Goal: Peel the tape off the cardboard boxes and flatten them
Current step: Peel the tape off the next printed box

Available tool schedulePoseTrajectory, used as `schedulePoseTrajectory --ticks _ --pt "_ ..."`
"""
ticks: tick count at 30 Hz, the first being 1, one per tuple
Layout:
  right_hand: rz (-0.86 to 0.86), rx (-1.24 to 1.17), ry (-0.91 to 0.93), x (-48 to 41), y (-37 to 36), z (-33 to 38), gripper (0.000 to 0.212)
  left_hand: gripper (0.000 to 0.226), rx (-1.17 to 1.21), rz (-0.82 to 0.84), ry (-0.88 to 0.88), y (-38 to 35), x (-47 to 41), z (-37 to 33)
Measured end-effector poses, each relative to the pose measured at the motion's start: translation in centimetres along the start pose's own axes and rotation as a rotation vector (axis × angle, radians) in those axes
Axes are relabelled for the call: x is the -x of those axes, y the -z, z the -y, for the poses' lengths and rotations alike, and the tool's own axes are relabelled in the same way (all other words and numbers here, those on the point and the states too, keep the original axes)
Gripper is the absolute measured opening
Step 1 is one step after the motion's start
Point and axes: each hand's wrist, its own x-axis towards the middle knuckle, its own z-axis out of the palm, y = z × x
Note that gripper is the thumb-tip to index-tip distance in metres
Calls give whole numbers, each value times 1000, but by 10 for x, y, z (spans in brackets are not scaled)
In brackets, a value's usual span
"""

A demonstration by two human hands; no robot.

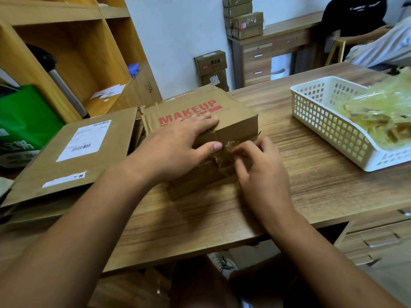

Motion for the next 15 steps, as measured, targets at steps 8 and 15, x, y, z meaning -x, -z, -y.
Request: schedulePoseTrajectory --ticks 8,15 --pt "119 -110 -41 13 -4 7 30 49 169 -28 -79 -2 12 22" --pt "93 -47 6 4 -10 11 22 49 123 -146 -68 -12 14 16"
